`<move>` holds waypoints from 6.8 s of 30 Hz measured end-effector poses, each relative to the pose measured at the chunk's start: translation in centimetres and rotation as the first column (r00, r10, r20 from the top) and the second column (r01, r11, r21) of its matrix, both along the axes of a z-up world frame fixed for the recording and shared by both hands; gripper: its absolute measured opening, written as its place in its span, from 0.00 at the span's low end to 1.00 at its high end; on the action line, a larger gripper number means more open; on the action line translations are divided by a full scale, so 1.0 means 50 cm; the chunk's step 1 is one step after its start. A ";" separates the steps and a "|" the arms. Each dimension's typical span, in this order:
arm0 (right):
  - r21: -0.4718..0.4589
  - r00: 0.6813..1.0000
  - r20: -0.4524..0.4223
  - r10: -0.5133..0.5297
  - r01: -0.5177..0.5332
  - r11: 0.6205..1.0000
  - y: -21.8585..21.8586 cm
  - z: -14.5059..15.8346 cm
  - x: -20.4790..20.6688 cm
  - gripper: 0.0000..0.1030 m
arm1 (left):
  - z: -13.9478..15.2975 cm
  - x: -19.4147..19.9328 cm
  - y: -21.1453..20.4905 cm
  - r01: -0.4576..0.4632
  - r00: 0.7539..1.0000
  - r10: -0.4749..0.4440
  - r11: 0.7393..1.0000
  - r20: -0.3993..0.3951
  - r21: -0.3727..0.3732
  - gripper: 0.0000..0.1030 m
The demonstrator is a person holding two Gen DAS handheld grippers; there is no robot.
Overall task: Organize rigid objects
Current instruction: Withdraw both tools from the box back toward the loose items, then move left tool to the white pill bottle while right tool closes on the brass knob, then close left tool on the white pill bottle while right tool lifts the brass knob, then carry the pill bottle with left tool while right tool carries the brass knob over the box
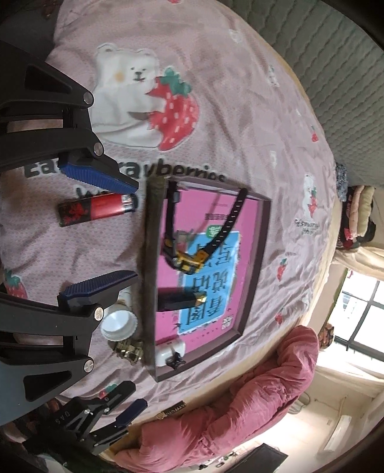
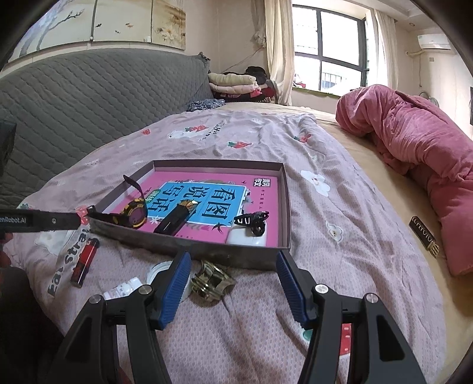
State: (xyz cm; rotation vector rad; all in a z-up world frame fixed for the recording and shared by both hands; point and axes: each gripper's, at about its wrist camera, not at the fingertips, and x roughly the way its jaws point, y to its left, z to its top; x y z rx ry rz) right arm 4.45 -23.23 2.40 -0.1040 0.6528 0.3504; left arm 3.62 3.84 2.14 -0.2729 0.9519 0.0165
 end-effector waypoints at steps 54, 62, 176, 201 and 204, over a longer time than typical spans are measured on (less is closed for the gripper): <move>-0.187 0.995 -0.059 0.082 -0.092 0.978 0.039 -0.065 -0.029 0.58 | -0.089 -0.009 -0.190 0.238 0.964 -0.230 0.970 -0.131 0.053 0.54; -0.239 0.994 -0.051 0.097 -0.106 0.965 0.051 -0.085 -0.014 0.58 | -0.094 -0.004 -0.190 0.227 0.968 -0.220 0.972 -0.122 0.053 0.54; 0.162 0.991 0.022 0.128 -0.130 0.978 0.002 -0.011 0.087 0.34 | -0.009 0.112 -0.121 0.101 0.991 -0.103 0.995 0.085 0.023 0.26; 0.109 0.985 0.062 0.161 -0.167 0.980 0.039 -0.004 0.121 0.34 | -0.039 0.161 -0.130 0.098 0.994 -0.100 0.994 0.043 0.038 0.26; 0.104 0.983 0.065 0.170 -0.176 0.979 0.044 -0.003 0.125 0.34 | -0.043 0.167 -0.128 0.096 0.994 -0.098 0.995 0.038 0.037 0.26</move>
